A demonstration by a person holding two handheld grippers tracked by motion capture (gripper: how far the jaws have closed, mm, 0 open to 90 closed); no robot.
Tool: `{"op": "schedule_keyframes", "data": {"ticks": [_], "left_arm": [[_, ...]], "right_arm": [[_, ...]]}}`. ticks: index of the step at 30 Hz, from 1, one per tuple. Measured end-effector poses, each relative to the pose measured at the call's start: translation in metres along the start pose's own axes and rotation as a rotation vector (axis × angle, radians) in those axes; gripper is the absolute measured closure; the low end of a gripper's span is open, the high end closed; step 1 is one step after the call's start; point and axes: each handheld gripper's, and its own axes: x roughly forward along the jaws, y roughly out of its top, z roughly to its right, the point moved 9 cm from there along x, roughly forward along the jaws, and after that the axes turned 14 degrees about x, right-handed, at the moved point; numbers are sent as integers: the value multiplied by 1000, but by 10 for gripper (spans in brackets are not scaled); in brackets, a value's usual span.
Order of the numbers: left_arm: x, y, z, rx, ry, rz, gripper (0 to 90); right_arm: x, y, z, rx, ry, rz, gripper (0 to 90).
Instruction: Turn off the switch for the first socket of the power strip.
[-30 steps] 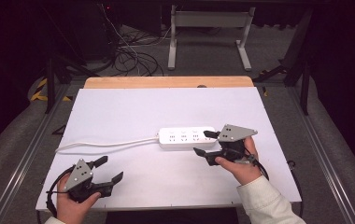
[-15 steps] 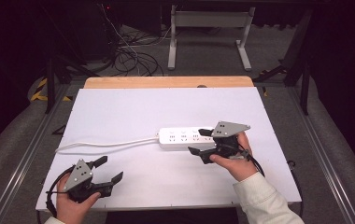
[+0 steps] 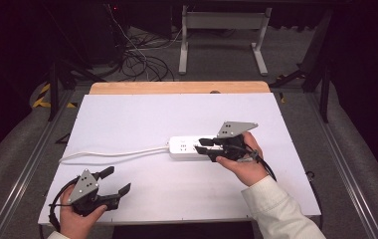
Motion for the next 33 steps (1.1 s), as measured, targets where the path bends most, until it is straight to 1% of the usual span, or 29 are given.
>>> {"op": "schedule_keyframes", "data": {"ticks": [1,2,4,5,6,7,8,9,11,12,14,16,18,19,20,22,28,29,30,33], "left_arm": [[0,0,-1,8,2,2,214],[0,0,-1,3,2,3,214],[0,0,-1,3,2,3,214],[0,0,-1,3,2,3,214],[0,0,-1,7,2,2,214],[0,0,-1,6,2,3,214],[0,0,-1,6,1,1,214],[0,0,-1,5,1,1,214],[0,-1,-1,6,-1,-3,214],[0,-1,-1,6,-1,-3,214],[0,-1,-1,6,-2,-3,215],[0,-1,-1,4,-2,-2,215],[0,-1,-1,5,-1,-2,215],[0,-1,-1,5,-2,-2,215],[0,-1,-1,5,-2,-2,216],[0,-1,-1,4,-4,-2,215],[0,-1,-1,1,-5,-4,216],[0,-2,-1,2,-5,-4,216],[0,-2,-1,2,-5,-5,216],[0,-2,-1,2,-5,-5,217]], "right_arm": [[2,2,0,-2,7,0,733],[4,3,0,-10,6,-3,735],[8,5,2,-22,-10,-13,744],[10,5,2,-25,-10,-15,760],[13,5,1,-18,-4,-28,784],[15,4,2,-7,-4,-56,800],[18,5,3,-15,-13,-68,845],[18,5,3,-15,-13,-68,845],[21,5,4,-13,-19,-78,893],[22,6,5,-8,-23,-77,900],[26,7,8,15,-25,-75,900],[30,8,10,20,-25,-76,900],[37,7,15,37,-22,-90,900],[37,7,15,37,-22,-90,900],[42,6,17,47,-23,-101,900],[43,6,18,52,-23,-104,900],[56,6,25,66,-50,-98,900],[61,4,28,68,-61,-103,900],[61,4,28,68,-61,-103,900],[70,2,31,73,-72,-113,900]]}}
